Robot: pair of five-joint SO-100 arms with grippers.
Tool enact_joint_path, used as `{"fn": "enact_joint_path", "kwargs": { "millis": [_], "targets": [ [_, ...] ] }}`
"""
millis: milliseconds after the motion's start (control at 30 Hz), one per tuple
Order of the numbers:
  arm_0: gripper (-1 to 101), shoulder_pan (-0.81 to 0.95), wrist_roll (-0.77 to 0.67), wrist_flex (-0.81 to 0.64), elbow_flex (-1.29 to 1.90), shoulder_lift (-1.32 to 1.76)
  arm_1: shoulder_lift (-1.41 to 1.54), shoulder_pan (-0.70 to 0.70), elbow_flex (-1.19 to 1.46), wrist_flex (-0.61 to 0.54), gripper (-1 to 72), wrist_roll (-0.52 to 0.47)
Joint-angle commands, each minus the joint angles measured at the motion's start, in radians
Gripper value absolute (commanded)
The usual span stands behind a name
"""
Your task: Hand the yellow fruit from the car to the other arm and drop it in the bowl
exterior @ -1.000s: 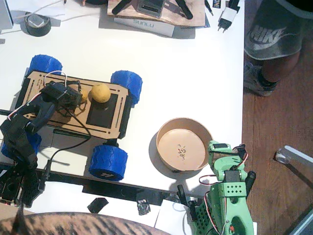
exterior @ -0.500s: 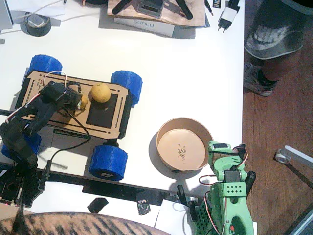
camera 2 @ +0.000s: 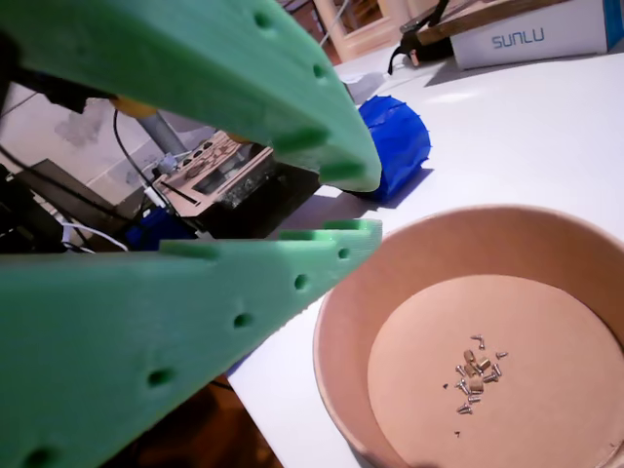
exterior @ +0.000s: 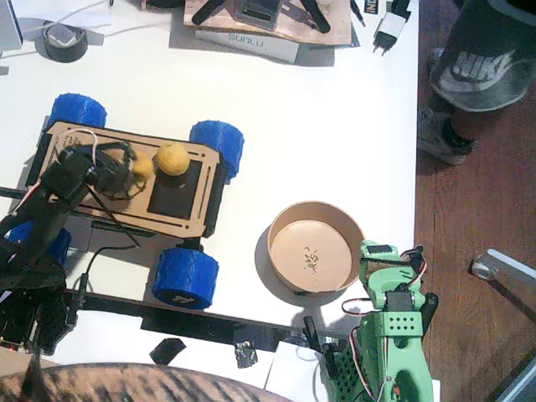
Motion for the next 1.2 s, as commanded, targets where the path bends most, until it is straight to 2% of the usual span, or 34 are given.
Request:
{"fn": "enact_joint_path", "kwargs": {
  "millis": [0, 133, 267, 367, 500, 700, 733, 933, 1067, 1167],
  "targets": [
    [0, 0.091, -0.044, 0.011, -0.037, 0.089, 0.003, 0.008, -0.075, 0.023, 0.1, -0.018],
    [0, 0.179, -0.091, 0.075, -0.037, 0.135, 0.003, -0.003, -0.138, 0.066, 0.1, -0.054],
    [0, 0.273, -0.106, 0.054, -0.028, 0.143, 0.003, -0.031, -0.196, 0.097, 0.0, -0.146],
    [0, 0.348, -0.106, 0.037, -0.025, 0.144, 0.003, -0.060, -0.242, 0.106, 0.0, -0.244],
    [0, 0.466, -0.117, -0.008, -0.025, 0.175, 0.003, -0.140, -0.357, 0.178, 0.0, -0.350],
    [0, 0.624, -0.227, 0.020, -0.006, 0.229, 0.009, -0.296, -0.483, 0.272, -0.1, -0.528],
    [0, 0.644, -0.244, 0.029, 0.011, 0.258, 0.014, -0.321, -0.489, 0.284, -0.1, -0.588],
    [0, 0.670, -0.311, 0.020, 0.155, 0.402, 0.044, -0.436, -0.526, 0.295, -0.1, -0.781],
    [0, 0.676, -0.341, -0.072, 0.213, 0.396, 0.052, -0.500, -0.558, 0.304, -0.1, -0.913],
    [0, 0.710, -0.348, -0.187, 0.241, 0.391, 0.063, -0.603, -0.589, 0.316, -0.1, -0.937]
  ]
}}
